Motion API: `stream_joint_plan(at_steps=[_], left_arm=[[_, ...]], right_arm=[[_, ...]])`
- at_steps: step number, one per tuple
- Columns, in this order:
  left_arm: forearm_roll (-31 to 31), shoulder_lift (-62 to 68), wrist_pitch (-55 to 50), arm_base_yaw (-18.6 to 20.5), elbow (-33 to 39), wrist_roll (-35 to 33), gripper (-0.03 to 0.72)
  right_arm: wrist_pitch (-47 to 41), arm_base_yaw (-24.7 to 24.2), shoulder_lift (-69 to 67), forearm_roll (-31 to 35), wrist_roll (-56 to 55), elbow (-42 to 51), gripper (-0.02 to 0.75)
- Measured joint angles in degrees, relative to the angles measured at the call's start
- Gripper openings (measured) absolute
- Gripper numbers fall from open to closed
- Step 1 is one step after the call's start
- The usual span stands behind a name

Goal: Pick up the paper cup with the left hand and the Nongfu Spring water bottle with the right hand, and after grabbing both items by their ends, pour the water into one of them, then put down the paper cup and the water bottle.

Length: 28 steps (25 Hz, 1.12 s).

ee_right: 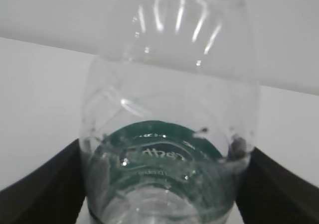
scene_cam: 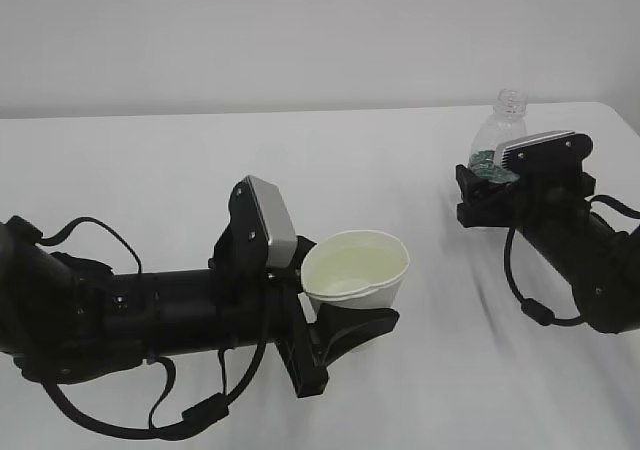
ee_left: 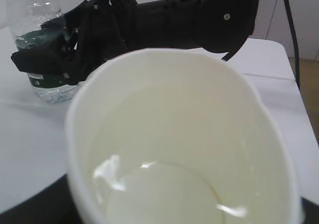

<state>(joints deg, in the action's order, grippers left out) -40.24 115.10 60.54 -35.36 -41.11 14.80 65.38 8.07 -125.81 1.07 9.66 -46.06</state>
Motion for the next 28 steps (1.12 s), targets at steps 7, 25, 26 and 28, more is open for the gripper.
stream_joint_plan(at_steps=[7, 25, 26, 28], left_arm=[[0.6, 0.0, 0.0, 0.0, 0.0, 0.0, 0.455], [3.9, 0.0, 0.0, 0.0, 0.0, 0.0, 0.455], [4.3, 0.0, 0.0, 0.0, 0.0, 0.0, 0.455], [5.3, 0.0, 0.0, 0.0, 0.0, 0.0, 0.455]], right_arm=[[0.0, 0.0, 2.4, -0.4, -1.0, 4.3, 0.656], [0.0, 0.0, 15.8, -1.1, -1.3, 17.2, 0.646], [0.0, 0.0, 16.6, -1.1, -1.3, 17.8, 0.646], [0.0, 0.0, 18.0, -1.1, -1.3, 18.8, 0.646]])
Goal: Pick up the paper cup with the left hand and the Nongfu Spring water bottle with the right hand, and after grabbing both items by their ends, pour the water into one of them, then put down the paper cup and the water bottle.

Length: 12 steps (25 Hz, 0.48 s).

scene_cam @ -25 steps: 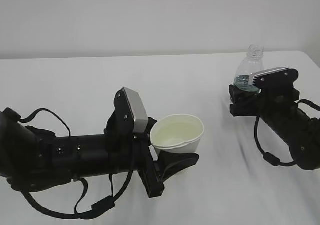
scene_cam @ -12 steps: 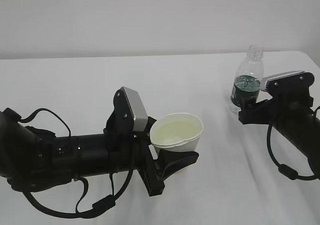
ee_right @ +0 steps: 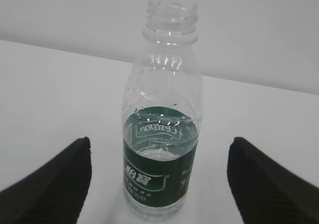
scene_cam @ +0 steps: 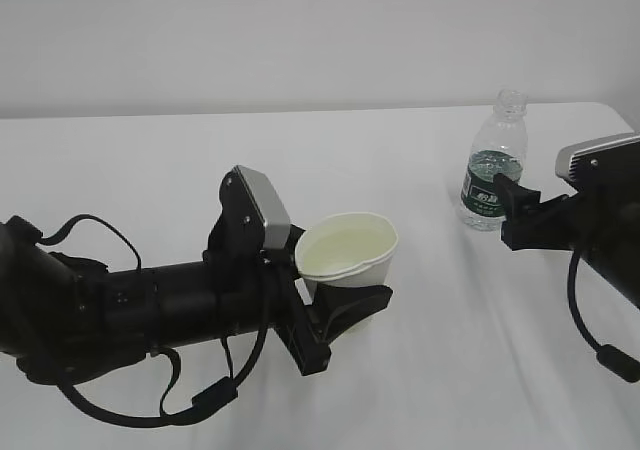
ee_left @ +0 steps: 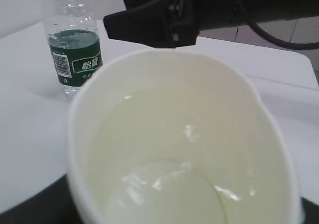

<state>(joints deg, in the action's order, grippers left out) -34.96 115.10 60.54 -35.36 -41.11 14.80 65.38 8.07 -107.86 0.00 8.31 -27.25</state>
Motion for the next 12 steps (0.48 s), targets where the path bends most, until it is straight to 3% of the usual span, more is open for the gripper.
stream_joint_plan(at_steps=[12], left_arm=[[4.4, 0.0, 0.0, 0.0, 0.0, 0.0, 0.455]], right_arm=[[0.0, 0.0, 5.1, 0.0, 0.0, 5.0, 0.636]])
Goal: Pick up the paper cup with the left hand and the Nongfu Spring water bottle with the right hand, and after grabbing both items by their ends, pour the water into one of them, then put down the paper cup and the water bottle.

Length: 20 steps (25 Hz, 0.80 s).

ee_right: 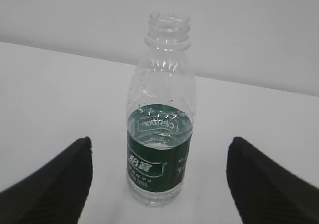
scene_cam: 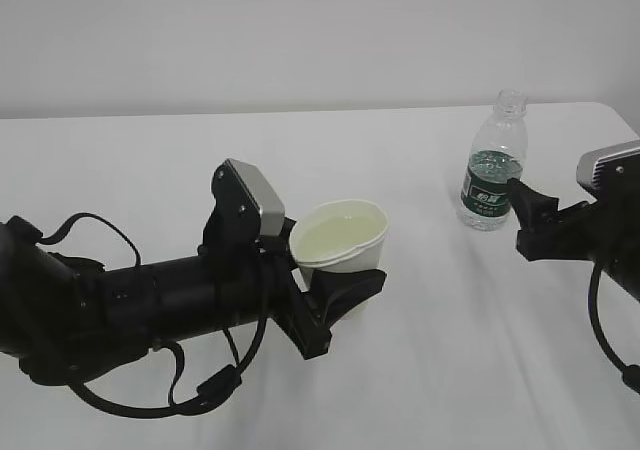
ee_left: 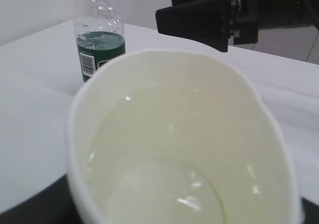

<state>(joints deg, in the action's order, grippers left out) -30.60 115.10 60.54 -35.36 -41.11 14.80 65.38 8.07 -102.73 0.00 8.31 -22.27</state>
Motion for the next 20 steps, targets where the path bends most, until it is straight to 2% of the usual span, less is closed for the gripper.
stream_joint_plan(at_steps=[6, 20], left_arm=[[3.7, 0.0, 0.0, 0.0, 0.0, -0.2, 0.455], [14.9, 0.0, 0.0, 0.0, 0.0, -5.2, 0.455]], right_arm=[[0.0, 0.0, 0.6, 0.0, 0.0, 0.6, 0.633], [0.0, 0.0, 0.6, -0.3, 0.0, 0.6, 0.624]])
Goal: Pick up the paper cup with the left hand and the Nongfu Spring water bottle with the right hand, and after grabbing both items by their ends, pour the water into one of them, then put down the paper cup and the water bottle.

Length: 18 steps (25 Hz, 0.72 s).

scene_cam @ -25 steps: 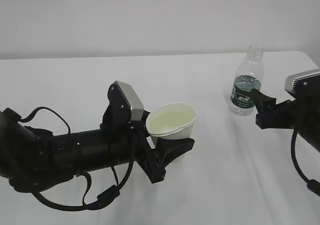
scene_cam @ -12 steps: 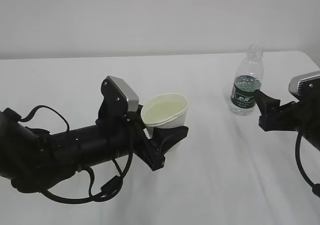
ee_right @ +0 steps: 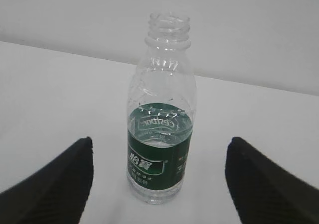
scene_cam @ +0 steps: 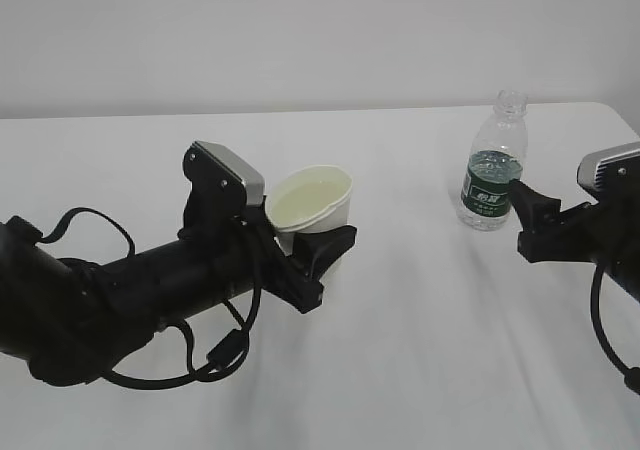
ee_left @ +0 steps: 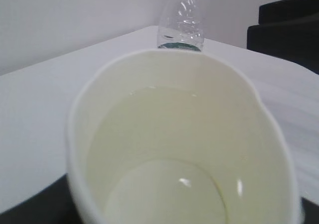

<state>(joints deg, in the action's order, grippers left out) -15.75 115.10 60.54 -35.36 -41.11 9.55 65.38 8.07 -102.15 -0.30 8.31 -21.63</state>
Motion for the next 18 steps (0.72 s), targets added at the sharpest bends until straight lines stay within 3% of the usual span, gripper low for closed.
stream_joint_plan(at_steps=[6, 18], left_arm=[[2.1, 0.0, 0.0, 0.3, 0.0, -0.6, 0.455], [2.4, 0.0, 0.0, 5.8, 0.0, -0.6, 0.455]], right_arm=[[0.0, 0.0, 0.0, 0.0, 0.0, 0.0, 0.616], [0.0, 0.0, 0.0, 0.0, 0.0, 0.0, 0.61]])
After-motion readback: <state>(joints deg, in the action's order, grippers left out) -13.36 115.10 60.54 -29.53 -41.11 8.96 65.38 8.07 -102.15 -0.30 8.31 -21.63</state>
